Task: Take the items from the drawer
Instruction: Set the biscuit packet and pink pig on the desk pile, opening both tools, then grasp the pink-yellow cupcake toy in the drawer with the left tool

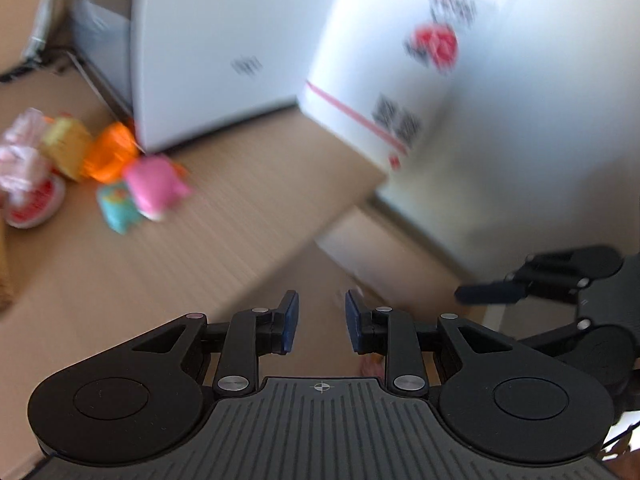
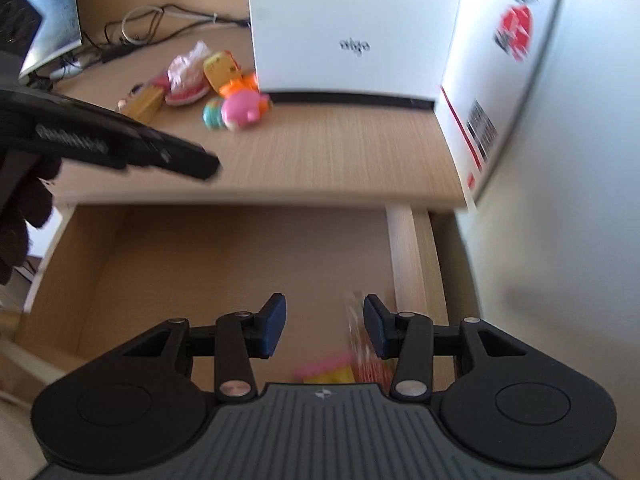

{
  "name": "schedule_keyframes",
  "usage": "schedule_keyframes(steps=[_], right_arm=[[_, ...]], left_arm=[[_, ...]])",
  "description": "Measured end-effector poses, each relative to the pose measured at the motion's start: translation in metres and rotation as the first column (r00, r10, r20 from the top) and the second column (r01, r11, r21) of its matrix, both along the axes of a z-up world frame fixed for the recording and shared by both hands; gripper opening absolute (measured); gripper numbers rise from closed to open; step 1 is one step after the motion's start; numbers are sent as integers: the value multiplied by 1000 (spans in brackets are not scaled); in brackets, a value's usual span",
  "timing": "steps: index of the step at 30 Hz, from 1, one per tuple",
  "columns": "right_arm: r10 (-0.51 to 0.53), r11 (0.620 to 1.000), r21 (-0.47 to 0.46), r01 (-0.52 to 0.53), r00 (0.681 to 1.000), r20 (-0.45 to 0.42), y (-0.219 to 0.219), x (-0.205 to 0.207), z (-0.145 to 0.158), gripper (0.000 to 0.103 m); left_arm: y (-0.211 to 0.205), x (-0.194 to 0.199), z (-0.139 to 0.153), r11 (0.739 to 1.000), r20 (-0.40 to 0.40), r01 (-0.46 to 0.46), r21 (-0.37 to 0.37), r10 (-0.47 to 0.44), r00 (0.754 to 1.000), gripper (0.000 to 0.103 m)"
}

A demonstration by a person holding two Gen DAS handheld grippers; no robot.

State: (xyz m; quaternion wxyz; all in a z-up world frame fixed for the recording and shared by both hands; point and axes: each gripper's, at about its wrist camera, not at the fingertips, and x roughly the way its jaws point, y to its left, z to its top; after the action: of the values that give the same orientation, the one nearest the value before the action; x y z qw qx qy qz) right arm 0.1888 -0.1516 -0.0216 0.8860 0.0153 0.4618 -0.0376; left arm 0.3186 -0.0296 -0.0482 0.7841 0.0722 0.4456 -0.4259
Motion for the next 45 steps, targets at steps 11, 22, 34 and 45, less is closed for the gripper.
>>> schedule_keyframes(steps=[11,22,34,45], right_arm=[[-98,995,30,99,994,-37,-15,-46,-12,43],[-125,991,41,127,991,-38,-15,-63,-19,43],[-128,991,15,129,990,-50,-14,-76,-17,43],[-132,991,8,133,988,-81,-29,-25,-12,43]], left_arm=[[-43,-14,-42,985,-90,142,95,-133,987,28],[-85,-4,-84,959,-262,254,126,-215,941,28],[-127,-22,-110,916,-218,345,207,-301,929,38],[-84,-23,-109,912,-213,334,239,-286,934,29]])
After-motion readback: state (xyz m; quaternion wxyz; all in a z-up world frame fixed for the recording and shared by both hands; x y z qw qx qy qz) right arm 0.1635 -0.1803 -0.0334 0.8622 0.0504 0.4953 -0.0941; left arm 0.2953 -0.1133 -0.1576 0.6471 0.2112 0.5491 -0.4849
